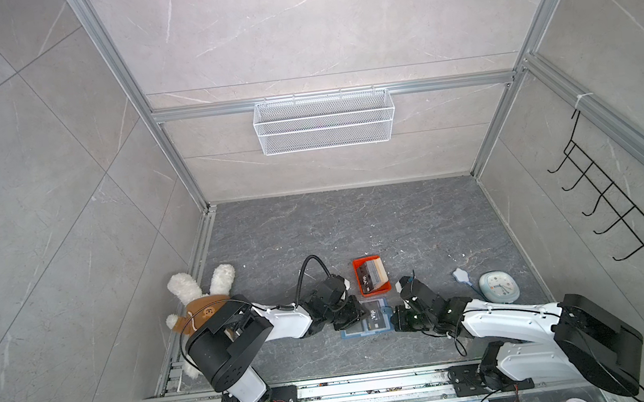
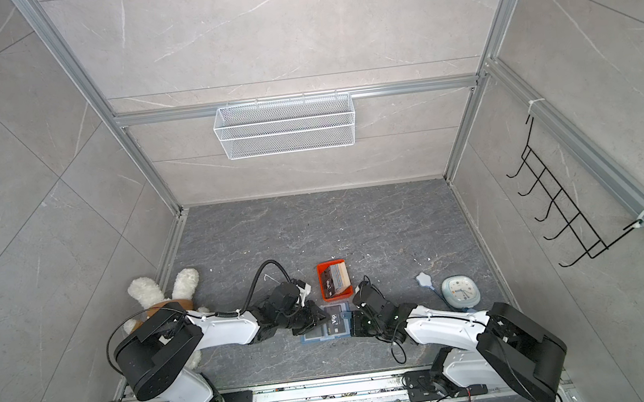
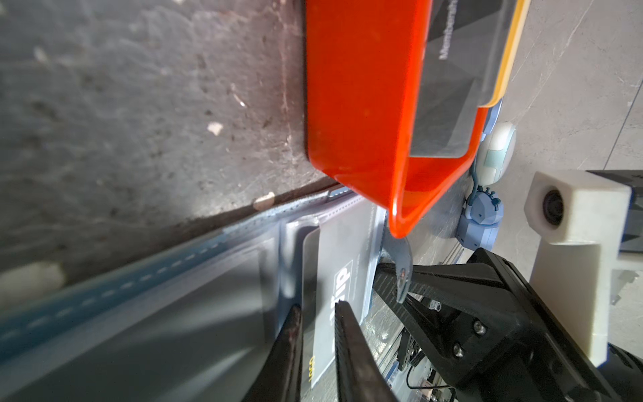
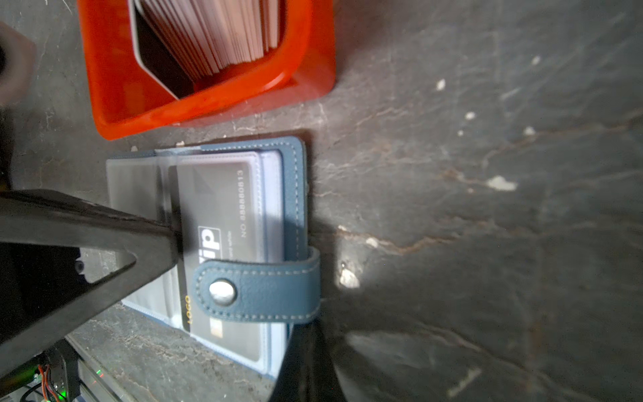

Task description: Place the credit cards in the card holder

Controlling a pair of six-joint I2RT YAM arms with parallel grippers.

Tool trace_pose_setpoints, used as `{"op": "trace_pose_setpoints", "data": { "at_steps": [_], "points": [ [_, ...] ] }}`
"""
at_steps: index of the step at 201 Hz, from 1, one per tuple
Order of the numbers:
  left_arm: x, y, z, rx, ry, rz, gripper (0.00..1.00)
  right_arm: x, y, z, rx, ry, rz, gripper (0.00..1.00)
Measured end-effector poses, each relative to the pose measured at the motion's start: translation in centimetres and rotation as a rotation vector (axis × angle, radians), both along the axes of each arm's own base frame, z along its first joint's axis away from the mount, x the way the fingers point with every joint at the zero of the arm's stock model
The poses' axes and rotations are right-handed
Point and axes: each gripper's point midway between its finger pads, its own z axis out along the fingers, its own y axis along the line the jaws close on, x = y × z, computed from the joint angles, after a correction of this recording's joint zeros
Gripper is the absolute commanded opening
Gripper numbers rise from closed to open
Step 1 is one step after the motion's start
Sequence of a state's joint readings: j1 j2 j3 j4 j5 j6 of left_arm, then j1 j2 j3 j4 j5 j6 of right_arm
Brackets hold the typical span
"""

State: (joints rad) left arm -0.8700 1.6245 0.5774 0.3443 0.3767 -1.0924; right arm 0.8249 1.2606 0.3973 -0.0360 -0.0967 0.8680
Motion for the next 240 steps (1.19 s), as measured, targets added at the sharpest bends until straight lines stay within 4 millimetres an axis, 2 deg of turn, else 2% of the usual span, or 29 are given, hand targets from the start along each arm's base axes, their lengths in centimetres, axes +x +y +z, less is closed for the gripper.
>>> {"op": "trace_pose_setpoints", "data": {
  "at_steps": [39,104,145,193,240],
  "points": [
    [-0.2,0.4,0.0,0.019,0.003,0.0,0.23,0.0,0.0,0.0,0.0,-0.001,0.0,0.01],
    [-0.7,1.9,1.3,0.044,-0.024,0.011,0.25,0.0,0.0,0.1,-0.007,-0.01,-0.001,0.01],
    [-0.9,4.6,2.4,0.058,-0.045,0.059,0.28,-0.2,-0.4,0.2,-0.016,-0.018,-0.004,0.0],
    [-1.5,9.1,2.7,0.09,-0.049,0.136,0.33,-0.3,-0.7,0.1,-0.022,-0.021,-0.008,0.0],
    [-2.5,11.2,2.2,0.106,-0.03,0.157,0.42,-0.4,-0.9,0.2,-0.026,-0.031,-0.009,0.0]
  ]
}}
